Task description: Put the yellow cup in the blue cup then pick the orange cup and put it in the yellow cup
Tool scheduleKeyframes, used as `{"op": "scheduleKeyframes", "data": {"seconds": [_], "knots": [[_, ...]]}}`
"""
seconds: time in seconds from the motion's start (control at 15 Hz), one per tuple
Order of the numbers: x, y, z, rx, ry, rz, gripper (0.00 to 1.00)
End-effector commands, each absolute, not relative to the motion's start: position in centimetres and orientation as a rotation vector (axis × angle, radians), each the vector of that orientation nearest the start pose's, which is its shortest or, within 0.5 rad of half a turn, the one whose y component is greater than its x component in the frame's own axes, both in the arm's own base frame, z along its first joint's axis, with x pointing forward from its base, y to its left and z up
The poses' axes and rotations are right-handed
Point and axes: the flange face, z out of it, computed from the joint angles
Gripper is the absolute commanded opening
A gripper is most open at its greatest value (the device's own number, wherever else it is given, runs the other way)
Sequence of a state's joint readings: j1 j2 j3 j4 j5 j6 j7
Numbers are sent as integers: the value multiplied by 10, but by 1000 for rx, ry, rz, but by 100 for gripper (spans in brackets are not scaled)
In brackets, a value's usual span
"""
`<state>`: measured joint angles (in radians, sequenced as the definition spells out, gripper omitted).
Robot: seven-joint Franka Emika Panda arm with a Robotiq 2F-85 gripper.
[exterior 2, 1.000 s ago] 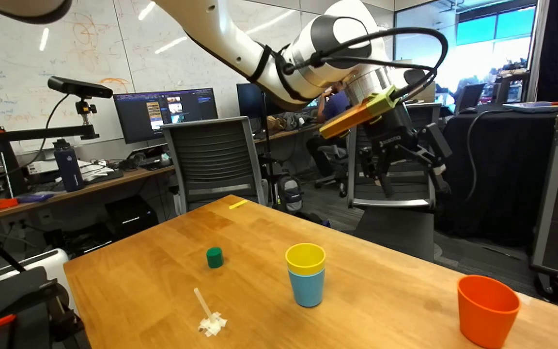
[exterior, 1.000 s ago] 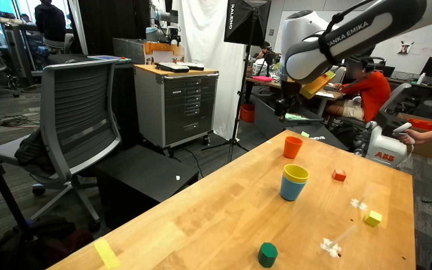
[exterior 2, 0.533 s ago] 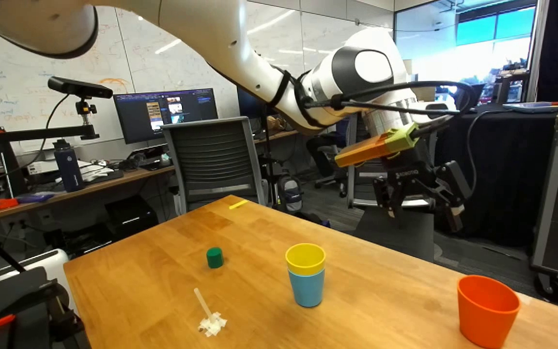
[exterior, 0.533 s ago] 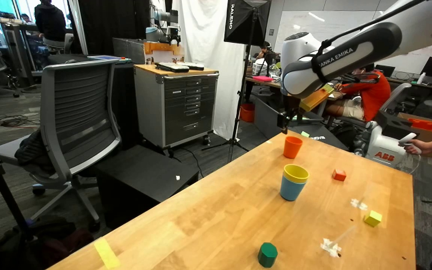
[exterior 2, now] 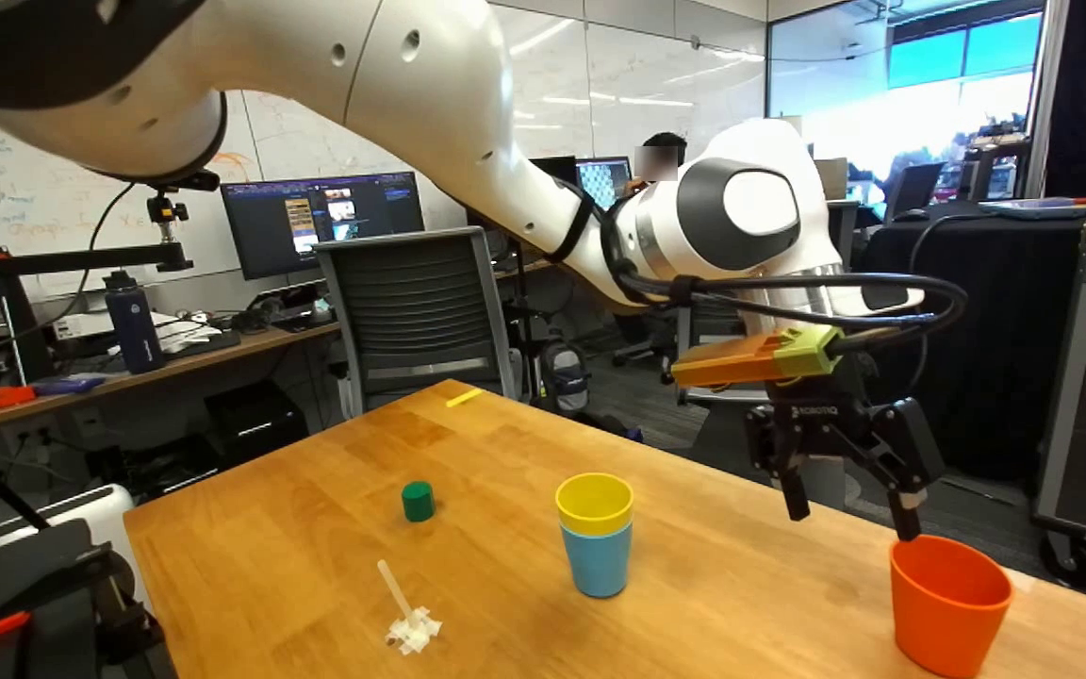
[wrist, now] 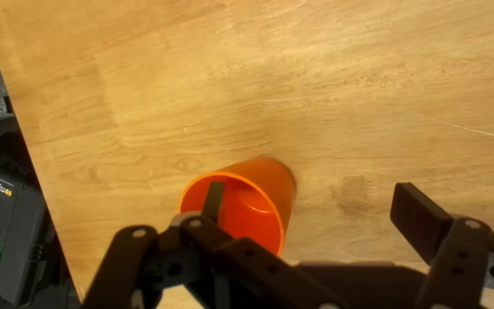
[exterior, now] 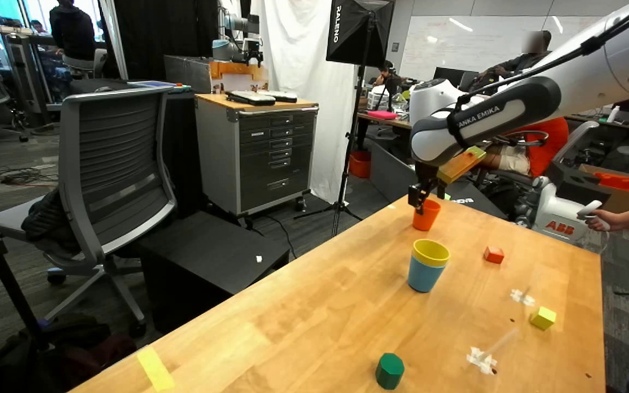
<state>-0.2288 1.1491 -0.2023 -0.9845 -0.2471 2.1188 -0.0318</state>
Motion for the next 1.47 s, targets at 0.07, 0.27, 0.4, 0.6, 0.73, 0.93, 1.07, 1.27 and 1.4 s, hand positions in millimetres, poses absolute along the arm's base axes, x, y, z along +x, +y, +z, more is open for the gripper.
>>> {"op": "scheduleKeyframes", "data": {"seconds": [0.07,0.27,0.4,0.6,0.73,0.93,1.07,1.27,1.4], "knots": [[736,-295,155,-3496,276,178,100],[736,-301,158,-3505,285,194,100],[737,-304,160,-3514,286,208,100],[738,-308,165,-3517,257,219,100],[741,-307,172,-3526,229,209,100],[747,-307,187,-3542,233,161,100],[750,-304,194,-3550,229,140,100],[751,-302,190,-3555,227,144,100],[751,-301,183,-3558,223,149,100]]}}
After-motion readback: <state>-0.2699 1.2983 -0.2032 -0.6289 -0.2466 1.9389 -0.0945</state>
